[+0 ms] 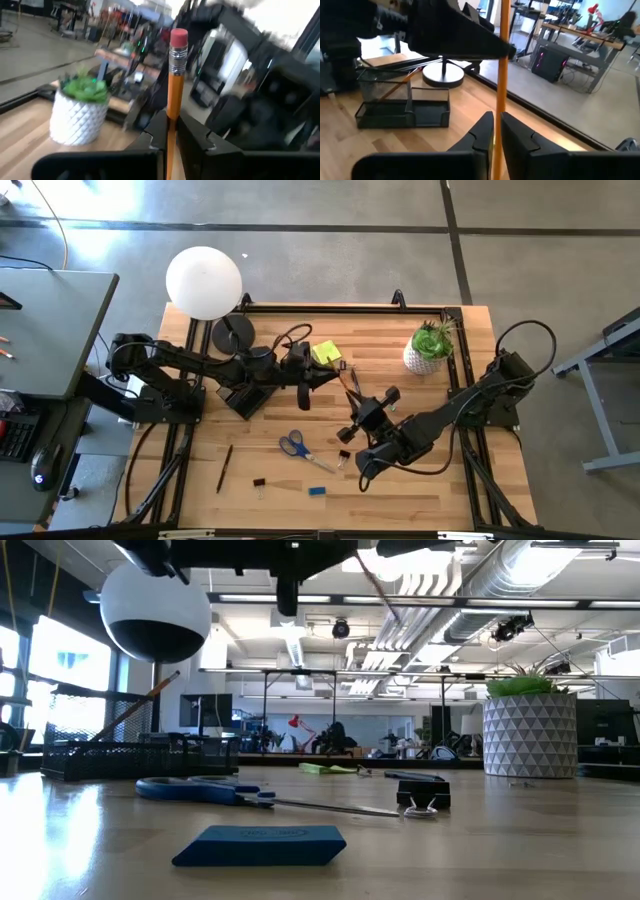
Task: Pick and place office supplies into organizer
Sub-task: Put the orange pencil into the black mesh desk organizer
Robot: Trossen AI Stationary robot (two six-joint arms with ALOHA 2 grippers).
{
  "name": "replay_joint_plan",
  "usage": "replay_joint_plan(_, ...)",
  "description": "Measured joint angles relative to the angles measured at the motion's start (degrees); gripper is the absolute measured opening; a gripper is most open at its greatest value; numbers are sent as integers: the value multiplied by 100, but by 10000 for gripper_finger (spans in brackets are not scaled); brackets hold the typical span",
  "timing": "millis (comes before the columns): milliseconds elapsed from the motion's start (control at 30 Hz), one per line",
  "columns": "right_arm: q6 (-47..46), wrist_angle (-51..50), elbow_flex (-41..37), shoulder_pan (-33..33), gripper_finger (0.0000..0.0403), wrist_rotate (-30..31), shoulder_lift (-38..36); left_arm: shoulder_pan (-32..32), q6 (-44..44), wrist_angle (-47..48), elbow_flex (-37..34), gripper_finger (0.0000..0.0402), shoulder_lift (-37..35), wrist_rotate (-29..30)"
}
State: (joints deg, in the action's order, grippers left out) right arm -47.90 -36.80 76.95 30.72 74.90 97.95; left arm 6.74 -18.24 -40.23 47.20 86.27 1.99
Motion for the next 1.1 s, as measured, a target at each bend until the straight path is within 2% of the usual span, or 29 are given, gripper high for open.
replay_joint_plan(367, -2, -159, 0, 22, 69, -280, 0, 0, 1089, 2513, 0, 8, -846, 78)
replay_joint_plan(633, -153, -157, 0, 23, 71, -282, 0, -65, 1272, 4467, 0, 4, -2334, 200)
replay_joint_plan(800, -221, -154, 0, 24, 71, -387, 0, -477, 1399, 5442, 0, 2, -3221, 944)
replay_joint_plan(1100, -264, -154, 0, 24, 71, -543, -1, -789, 1178, 7130, -2, 2, -4556, 1596)
